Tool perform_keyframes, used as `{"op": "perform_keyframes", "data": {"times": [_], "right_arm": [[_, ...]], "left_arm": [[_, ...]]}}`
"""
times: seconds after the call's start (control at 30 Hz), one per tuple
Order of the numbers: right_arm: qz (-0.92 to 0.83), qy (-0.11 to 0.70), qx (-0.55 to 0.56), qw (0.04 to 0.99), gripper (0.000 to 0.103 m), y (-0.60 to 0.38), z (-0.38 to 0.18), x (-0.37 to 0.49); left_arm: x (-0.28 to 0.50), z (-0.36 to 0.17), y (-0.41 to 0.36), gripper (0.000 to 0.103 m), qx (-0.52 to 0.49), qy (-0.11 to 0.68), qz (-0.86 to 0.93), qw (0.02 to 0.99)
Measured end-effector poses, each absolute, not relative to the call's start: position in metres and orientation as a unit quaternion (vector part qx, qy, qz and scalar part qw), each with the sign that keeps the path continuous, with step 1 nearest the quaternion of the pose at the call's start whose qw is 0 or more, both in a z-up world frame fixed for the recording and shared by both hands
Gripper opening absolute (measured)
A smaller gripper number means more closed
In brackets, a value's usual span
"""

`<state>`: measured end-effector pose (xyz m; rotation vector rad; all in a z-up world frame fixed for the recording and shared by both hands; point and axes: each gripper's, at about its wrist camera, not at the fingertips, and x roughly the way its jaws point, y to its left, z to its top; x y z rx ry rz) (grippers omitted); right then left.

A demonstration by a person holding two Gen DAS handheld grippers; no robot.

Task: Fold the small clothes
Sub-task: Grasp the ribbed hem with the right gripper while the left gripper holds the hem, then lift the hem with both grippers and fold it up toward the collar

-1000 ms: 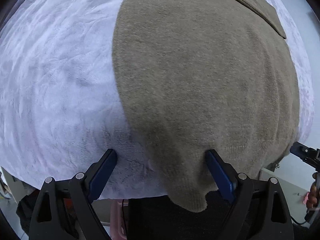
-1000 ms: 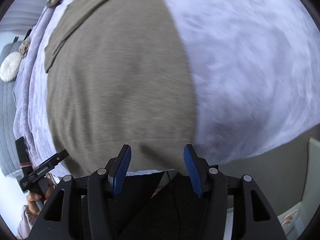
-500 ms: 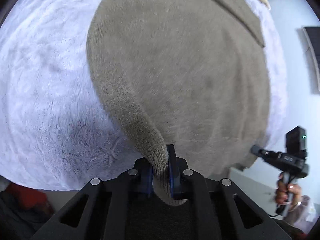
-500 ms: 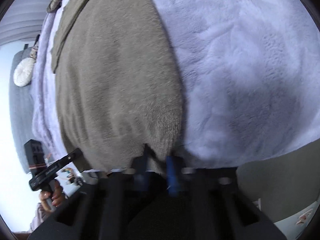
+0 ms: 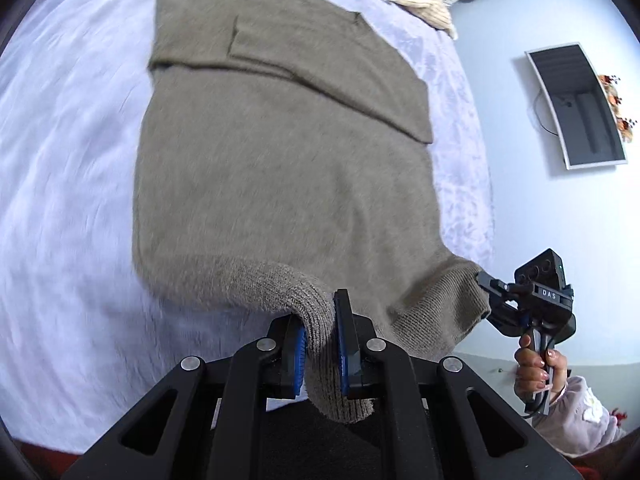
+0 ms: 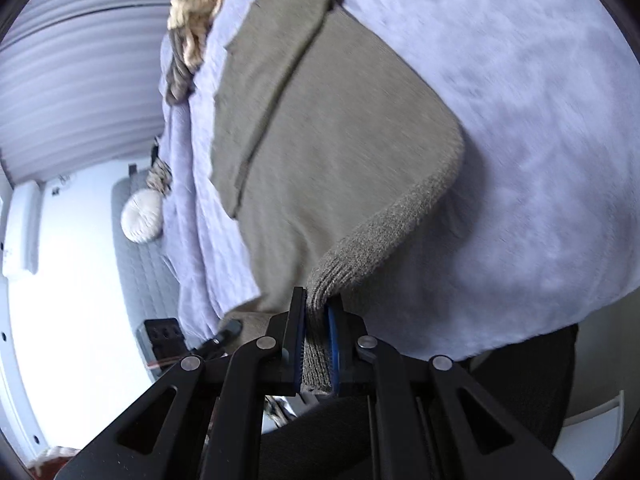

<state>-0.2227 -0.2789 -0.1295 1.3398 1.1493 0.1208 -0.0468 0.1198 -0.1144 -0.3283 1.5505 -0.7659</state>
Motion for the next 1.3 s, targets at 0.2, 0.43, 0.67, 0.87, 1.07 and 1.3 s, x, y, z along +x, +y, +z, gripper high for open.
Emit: {"op": "perform_keyframes", "data": {"times": [0.2, 0.43, 0.67, 0.87, 1.07, 1.3], "right_arm": [[0.055, 0.447, 0.624, 0.639, 0.01, -0.279, -0.114, -0.186], [0.093, 0.395, 0.635, 0.657, 0.01, -0.3, -0.084, -0.124], [0.125, 0.396, 0.613, 0.672, 0.01, -0.339, -0.069, -0.024], [0.125, 0.429, 0.59, 0.672, 0.009, -0.364, -0.119, 0.065], [0.094, 0.441, 0.606, 0.656, 0.009, -0.37, -0.193, 0.106], [0.09, 0.45, 0.577, 0.675, 0.012, -0.366, -0.21, 0.102]], "left_arm": [[-0.005, -0.104, 0.114, 0.014, -0.138, 0.67, -0.352, 0.639], [0.046, -0.078, 0.106, 0.014, -0.146, 0.637, -0.344, 0.675], [0.111, -0.067, 0.09, 0.014, -0.166, 0.588, -0.294, 0.735], [0.175, -0.12, 0.069, 0.014, -0.168, 0.596, -0.226, 0.752], [0.201, -0.179, 0.051, 0.014, -0.128, 0.606, -0.18, 0.765], [0.204, -0.184, 0.061, 0.018, -0.155, 0.601, -0.169, 0.765]]}}
